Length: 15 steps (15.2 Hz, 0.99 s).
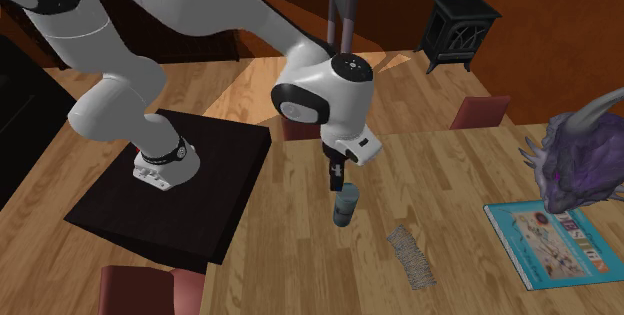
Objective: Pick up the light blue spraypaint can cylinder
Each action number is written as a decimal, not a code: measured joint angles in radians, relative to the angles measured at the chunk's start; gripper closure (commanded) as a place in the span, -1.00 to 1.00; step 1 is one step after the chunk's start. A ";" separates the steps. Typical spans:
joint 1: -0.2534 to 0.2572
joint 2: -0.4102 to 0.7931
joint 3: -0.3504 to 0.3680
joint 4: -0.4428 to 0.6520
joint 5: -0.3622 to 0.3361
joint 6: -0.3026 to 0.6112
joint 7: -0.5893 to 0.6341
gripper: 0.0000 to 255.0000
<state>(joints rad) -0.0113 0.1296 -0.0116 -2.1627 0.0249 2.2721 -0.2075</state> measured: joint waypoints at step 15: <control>-0.003 0.319 -0.006 0.183 -0.020 0.151 -0.006 1.00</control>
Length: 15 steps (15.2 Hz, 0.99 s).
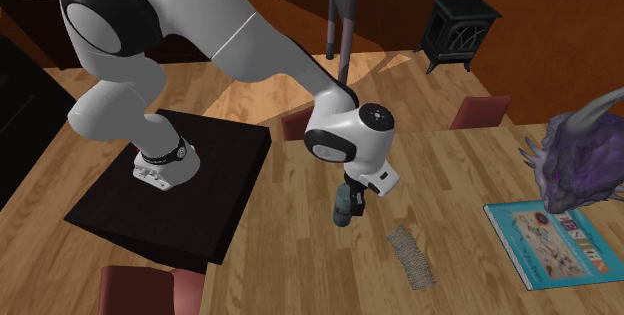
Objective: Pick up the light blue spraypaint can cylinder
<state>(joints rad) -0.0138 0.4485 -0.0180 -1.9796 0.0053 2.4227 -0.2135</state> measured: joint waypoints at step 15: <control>-0.001 -0.037 -0.001 0.001 -0.001 -0.038 -0.001 1.00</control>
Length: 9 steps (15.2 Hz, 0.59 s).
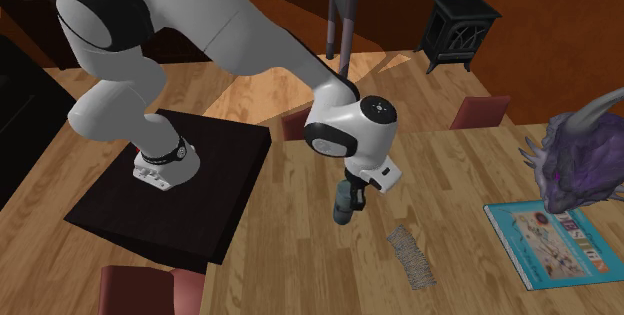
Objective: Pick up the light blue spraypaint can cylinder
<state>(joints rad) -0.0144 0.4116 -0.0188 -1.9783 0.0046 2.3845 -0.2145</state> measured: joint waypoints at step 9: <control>0.001 -0.076 -0.001 0.023 -0.002 -0.098 0.001 1.00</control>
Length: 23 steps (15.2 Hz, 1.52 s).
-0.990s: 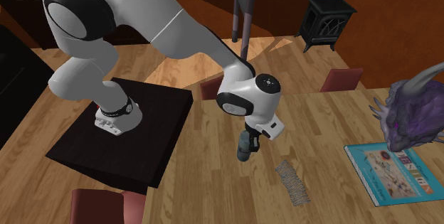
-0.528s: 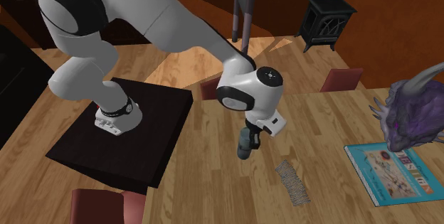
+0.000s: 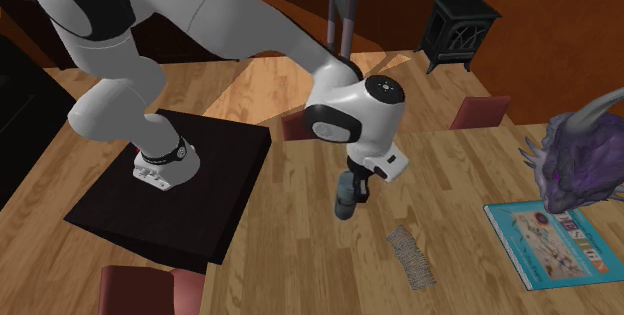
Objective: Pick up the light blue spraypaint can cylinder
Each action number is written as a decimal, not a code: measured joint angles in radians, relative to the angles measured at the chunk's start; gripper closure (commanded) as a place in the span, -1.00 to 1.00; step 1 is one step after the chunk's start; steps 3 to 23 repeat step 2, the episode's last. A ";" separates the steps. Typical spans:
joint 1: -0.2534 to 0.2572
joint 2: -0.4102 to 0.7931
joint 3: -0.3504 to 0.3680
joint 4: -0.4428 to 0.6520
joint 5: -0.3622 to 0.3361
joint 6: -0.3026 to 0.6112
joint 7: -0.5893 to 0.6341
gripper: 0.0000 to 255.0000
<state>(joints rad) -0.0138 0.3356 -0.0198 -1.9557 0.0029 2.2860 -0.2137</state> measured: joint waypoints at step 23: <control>0.001 -0.012 0.000 0.004 0.000 -0.016 0.001 1.00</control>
